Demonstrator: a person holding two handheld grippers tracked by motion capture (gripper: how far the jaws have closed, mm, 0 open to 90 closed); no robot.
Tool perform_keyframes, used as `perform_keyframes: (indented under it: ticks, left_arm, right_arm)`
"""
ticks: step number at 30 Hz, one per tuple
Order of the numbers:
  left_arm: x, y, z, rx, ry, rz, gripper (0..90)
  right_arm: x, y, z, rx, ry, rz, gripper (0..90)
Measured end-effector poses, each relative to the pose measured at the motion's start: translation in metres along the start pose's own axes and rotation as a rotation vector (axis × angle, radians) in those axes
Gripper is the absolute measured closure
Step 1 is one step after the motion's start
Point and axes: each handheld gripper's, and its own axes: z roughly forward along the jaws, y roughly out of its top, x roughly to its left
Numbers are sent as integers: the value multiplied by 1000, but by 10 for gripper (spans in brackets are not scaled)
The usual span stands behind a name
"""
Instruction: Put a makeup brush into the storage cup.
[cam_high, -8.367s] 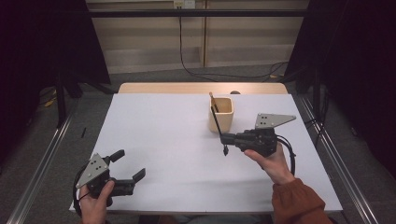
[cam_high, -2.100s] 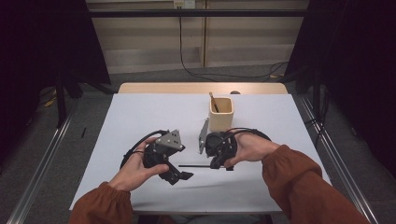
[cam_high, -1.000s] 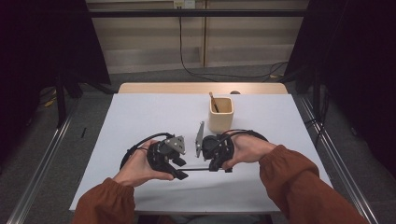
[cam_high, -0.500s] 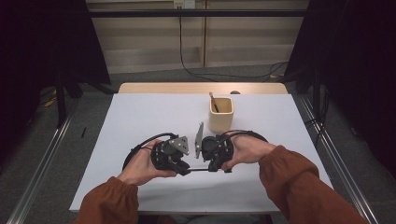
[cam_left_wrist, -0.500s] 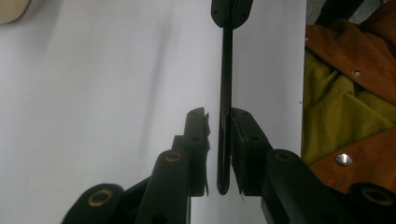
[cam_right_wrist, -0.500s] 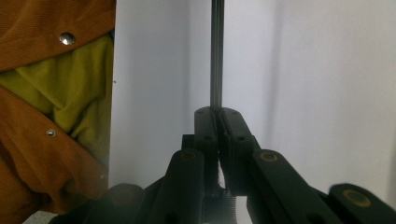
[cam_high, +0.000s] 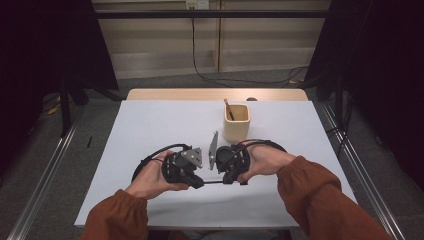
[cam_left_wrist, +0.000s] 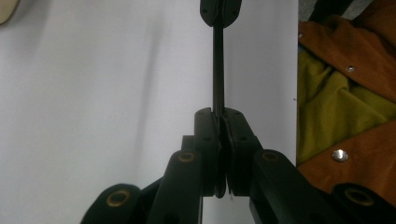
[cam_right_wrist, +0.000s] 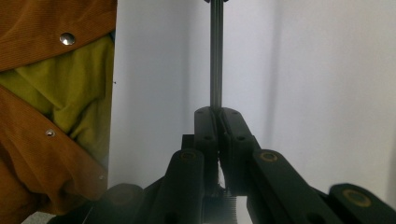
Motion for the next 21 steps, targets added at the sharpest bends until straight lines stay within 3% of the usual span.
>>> perform_keyframes:
  ticks: [9, 16, 18, 21]
  left_arm:
    - [3, -4, 1, -21, -24, -22, 856]
    - [6, -8, 1, -40, -20, -37, 857]
    - [7, -10, 0, -45, -18, -42, 857]
    - [6, -10, -1, -48, -19, -43, 856]
  right_arm:
    - [0, -5, 0, -37, 2, 10, 829]
    - [-1, -5, 2, -57, 0, 28, 726]
    - [-2, -5, 2, -81, 8, 39, 628]
    - [-3, -5, 2, -94, 15, 53, 590]
